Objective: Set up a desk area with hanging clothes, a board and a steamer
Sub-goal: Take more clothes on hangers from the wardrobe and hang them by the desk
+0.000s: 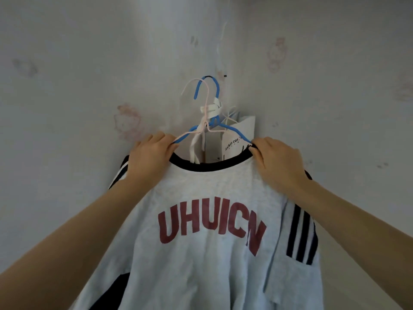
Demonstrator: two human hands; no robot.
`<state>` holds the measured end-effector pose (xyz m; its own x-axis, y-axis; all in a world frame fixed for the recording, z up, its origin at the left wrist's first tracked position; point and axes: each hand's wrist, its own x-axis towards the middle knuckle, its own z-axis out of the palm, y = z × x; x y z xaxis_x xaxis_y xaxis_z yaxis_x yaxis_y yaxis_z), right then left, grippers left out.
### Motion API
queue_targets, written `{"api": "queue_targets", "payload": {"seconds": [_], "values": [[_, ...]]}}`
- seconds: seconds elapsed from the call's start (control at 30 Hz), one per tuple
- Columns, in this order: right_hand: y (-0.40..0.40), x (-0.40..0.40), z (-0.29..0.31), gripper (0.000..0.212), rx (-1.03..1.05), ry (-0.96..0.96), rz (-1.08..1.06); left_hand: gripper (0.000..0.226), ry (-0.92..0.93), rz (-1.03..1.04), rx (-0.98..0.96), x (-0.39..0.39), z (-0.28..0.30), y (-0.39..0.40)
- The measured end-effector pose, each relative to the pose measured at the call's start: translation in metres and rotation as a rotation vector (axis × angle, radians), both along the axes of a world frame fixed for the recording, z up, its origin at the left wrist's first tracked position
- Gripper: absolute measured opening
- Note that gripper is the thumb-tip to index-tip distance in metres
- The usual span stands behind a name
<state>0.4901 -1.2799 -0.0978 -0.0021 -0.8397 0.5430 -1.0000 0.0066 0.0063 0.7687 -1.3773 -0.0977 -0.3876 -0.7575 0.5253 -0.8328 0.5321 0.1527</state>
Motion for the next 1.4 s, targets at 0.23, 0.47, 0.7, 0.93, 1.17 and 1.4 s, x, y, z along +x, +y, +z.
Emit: {"api": "queue_targets", "payload": {"seconds": [0.23, 0.47, 0.7, 0.93, 1.17, 1.4], "values": [[-0.030, -0.016, -0.087, 0.042, 0.156, -0.048, 0.050, 0.028, -0.107, 0.002, 0.132, -0.011, -0.073, -0.023], [-0.050, -0.036, -0.148, 0.028, 0.257, -0.154, 0.068, 0.024, -0.129, 0.018, 0.289, -0.031, -0.133, -0.041], [-0.070, -0.044, -0.210, 0.025, 0.469, -0.109, 0.083, 0.017, -0.231, 0.041, 0.494, -0.021, -0.208, -0.043], [-0.088, -0.041, -0.242, 0.016, 0.614, -0.073, 0.025, 0.036, -0.237, 0.057, 0.495, -0.024, -0.241, -0.048], [-0.088, -0.039, -0.262, 0.017, 0.664, 0.016, -0.010, 0.032, -0.271, 0.072, 0.447, -0.027, -0.262, -0.051], [-0.083, -0.035, -0.281, 0.014, 0.602, 0.050, -0.065, 0.033, -0.241, 0.091, 0.472, -0.030, -0.286, -0.047]]}}
